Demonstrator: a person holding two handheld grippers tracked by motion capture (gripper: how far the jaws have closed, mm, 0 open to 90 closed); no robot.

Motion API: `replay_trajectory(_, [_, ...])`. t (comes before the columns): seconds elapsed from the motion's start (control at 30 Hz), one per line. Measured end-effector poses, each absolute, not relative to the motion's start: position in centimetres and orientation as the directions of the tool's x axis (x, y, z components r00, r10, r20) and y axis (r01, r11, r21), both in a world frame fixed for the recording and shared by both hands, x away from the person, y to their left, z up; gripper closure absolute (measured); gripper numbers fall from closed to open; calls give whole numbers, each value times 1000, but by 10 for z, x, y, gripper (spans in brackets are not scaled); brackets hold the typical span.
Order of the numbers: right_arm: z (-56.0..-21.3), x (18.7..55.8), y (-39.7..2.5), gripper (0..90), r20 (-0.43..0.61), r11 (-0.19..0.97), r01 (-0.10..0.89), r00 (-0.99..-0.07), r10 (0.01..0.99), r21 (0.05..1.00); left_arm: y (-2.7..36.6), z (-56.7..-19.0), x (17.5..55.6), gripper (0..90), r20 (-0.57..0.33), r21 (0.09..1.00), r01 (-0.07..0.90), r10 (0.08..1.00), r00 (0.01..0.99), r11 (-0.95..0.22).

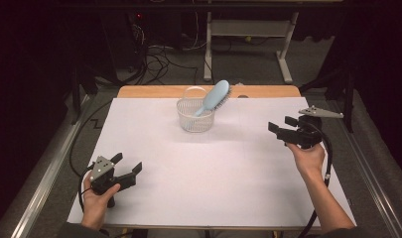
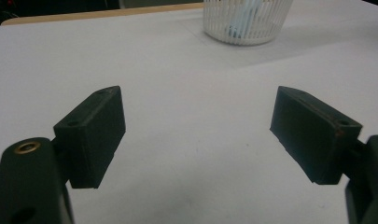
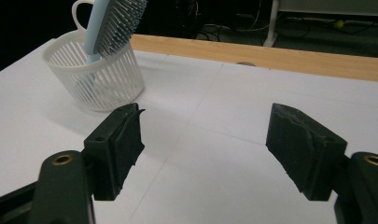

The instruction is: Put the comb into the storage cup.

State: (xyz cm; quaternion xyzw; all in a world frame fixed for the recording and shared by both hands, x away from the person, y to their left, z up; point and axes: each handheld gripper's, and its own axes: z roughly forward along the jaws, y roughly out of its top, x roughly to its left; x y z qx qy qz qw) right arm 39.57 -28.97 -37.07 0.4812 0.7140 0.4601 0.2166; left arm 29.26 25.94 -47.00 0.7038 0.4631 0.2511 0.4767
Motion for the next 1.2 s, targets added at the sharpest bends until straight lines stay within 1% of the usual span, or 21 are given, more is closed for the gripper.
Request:
replay_trajectory(0.67, [-375,379,-304,261,131,103,473,-436,890,875,259,-470,292,188,-88,904,411,890,447,-117])
replay_trajectory(1.2, [-378,369,-306,257,122,106,455,-445,887,884,259,-470,292,189,-87,905,410,890,447,-117])
